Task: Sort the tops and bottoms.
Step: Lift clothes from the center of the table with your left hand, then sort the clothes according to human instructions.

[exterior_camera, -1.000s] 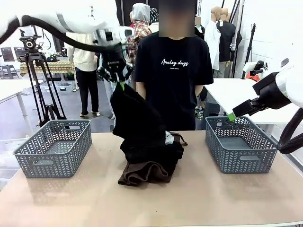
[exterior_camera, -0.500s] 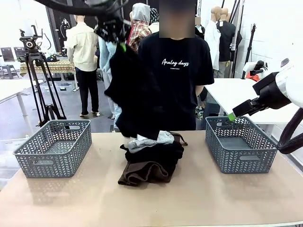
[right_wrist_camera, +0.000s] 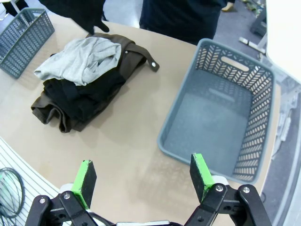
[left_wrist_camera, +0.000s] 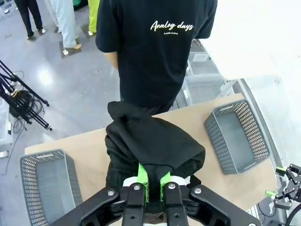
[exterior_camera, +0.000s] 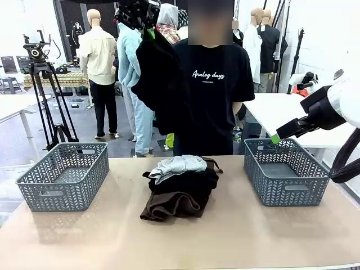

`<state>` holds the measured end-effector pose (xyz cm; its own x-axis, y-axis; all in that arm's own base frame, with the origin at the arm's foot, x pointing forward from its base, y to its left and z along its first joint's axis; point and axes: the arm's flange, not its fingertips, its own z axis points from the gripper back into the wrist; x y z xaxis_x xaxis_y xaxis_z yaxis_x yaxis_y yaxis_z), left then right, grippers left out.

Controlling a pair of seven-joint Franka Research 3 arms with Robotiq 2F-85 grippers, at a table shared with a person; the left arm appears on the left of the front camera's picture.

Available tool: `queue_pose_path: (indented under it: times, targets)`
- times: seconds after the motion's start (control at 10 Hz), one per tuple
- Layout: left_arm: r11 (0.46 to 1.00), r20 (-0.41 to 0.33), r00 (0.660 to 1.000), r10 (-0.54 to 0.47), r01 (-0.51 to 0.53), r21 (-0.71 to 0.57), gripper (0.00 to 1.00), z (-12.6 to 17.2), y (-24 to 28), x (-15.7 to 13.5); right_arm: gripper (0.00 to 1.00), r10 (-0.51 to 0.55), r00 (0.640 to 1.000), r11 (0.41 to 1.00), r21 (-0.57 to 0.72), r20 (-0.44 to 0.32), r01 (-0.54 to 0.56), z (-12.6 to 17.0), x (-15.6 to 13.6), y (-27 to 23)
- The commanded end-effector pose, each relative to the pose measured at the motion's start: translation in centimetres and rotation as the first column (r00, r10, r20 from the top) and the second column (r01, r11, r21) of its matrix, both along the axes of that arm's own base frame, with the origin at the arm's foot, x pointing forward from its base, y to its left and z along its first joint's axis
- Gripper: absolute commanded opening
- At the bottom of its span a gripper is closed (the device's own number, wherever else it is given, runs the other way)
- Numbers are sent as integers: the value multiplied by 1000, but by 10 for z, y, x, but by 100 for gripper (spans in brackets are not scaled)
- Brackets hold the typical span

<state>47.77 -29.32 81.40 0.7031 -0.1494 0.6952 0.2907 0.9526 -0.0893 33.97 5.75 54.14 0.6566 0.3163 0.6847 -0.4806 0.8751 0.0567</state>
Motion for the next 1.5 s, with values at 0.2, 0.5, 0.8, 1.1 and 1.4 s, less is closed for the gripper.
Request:
queue_pose_path:
  times: [0.2,0.5,0.8,1.1,1.4]
  targets:
    - [1000,-5,1000,2,-2,3,0,0,1,0,100,1,1000,1000,11,-2,-1,-1,2,0]
    - [1000,-5,1000,2,-2,3,0,0,1,0,100,1,1000,1000,11,-2,-1,-1,2,0]
    - [1000,-5,1000,2,-2,3,0,0,1,0,100,1,1000,1000,11,-2,-1,-1,2,0]
    - [1000,-5,1000,2,-2,3,0,0,1,0,100,1,1000,1000,11,-2,-1,-1,2,0]
    - [1000,-5,1000,2,-2,3,0,0,1,0,100,1,1000,1000,11,-2,-1,-1,2,0]
